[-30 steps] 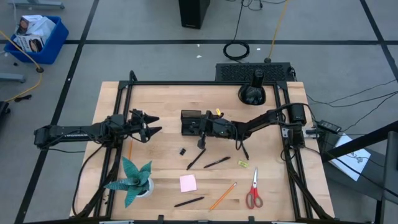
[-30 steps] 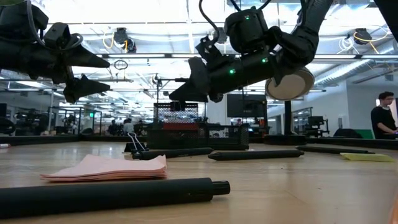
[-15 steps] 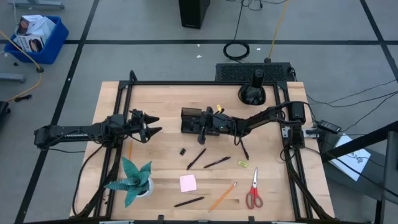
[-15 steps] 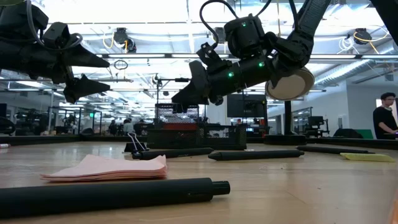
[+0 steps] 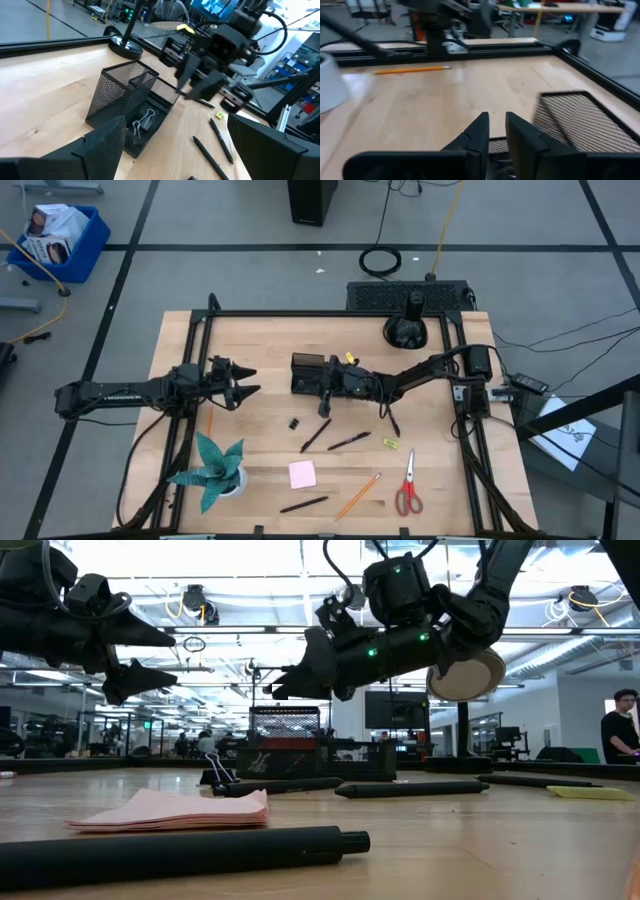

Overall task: Pick and place office supplies into organizer
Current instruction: Put the black binder clip into the black desk organizer

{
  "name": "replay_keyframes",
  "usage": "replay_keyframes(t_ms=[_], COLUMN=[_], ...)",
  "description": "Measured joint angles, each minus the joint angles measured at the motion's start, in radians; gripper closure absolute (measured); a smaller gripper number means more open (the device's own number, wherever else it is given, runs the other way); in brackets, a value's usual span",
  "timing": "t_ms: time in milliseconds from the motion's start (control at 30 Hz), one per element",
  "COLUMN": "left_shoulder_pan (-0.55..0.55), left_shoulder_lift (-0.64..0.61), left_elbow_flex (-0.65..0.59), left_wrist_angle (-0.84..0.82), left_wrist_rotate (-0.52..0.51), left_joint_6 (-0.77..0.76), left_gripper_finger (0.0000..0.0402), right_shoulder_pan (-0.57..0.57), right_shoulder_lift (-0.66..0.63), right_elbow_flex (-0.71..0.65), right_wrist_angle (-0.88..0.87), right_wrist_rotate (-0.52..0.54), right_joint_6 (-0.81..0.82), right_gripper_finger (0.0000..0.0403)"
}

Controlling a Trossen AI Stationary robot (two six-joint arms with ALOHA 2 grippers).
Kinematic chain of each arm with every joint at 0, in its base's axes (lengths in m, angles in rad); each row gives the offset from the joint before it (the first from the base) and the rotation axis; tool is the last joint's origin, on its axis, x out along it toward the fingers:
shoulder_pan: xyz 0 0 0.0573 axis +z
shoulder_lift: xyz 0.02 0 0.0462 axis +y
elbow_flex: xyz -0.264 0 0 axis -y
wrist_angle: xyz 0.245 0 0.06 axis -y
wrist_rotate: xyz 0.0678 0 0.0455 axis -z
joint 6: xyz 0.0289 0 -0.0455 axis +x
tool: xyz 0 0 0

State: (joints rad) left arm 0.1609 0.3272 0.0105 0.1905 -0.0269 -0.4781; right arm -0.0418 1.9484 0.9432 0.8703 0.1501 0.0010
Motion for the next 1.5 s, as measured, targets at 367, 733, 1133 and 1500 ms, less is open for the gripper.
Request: replay_keyframes(t_ms=[367,733,1133,1500], left_shoulder_pan=[-0.032,-0.075,-0.285,-0.38], left_shoulder_lift=[0.0,0.134,0.415,0.7], left_elbow_flex=[0.0,0.0,0.0,0.001], left_wrist_angle=[-0.017,-0.027,0.185,0.48], left_wrist_rotate=[0.104,0.101,-0.059,-0.153], left_joint_6=[-0.146,-0.373,-0.482,-0.521], left_gripper_finger=[0.005,0.005,0.005,0.005], right_shoulder_pan=[0.117,0.27,0.331,0.384], right_shoulder_lift=[-0.04,-0.193,-0.192,-0.193], right_elbow_flex=[-0.001,-0.001,-0.001,-0.001], right_wrist_angle=[-0.152,-0.39,-0.433,-0.431], right_wrist_rotate=[0.004,0.065,0.14,0.142], right_joint_6=[-0.066,-0.034,-0.027,0.006], right_gripper_finger=[0.0342,0.0342,0.0342,0.0342])
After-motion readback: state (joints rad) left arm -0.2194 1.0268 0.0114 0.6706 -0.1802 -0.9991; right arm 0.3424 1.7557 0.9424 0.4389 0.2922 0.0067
